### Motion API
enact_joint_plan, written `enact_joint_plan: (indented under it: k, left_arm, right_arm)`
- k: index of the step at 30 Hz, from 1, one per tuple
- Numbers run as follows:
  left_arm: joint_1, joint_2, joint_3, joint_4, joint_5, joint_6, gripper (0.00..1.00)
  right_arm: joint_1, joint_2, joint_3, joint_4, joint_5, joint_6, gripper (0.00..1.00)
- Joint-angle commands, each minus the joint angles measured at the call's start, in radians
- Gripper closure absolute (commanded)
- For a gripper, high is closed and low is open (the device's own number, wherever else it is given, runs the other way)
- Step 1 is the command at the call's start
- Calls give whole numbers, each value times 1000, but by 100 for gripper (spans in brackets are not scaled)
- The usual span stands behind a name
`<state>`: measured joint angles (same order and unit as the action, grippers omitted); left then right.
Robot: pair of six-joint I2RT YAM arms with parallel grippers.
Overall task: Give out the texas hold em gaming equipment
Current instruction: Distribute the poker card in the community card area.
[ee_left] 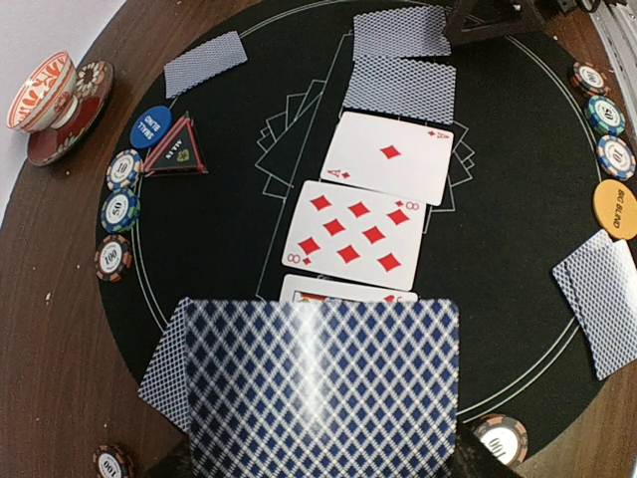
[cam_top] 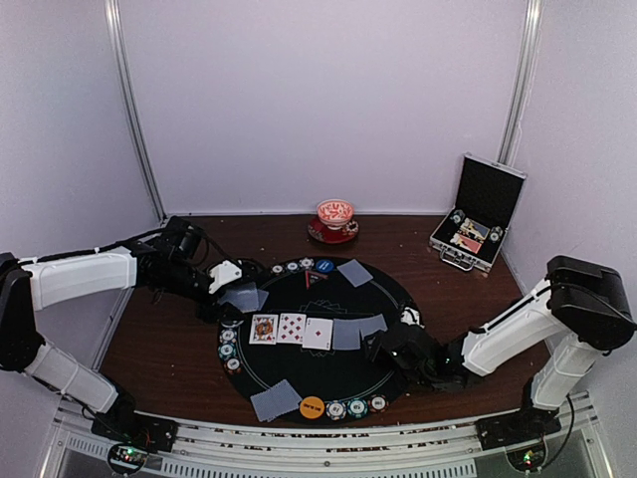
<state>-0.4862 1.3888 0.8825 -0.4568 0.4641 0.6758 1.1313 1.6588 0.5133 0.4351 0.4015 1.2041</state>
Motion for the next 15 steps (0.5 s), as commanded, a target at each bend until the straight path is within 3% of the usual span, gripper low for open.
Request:
enact_joint_plan:
  k: [1, 9, 15]
  left_arm:
    - [-2, 8, 8, 30, 7, 5, 38]
    - [-1, 6, 11, 30, 7, -1, 38]
    - [-2, 9, 15, 30, 9, -3, 38]
  right_arm:
    - [26, -52, 15, -139, 35, 5, 52]
    - [79, -164, 61, -317, 82, -3, 47]
    - [86, -302, 85, -294, 93, -140, 32]
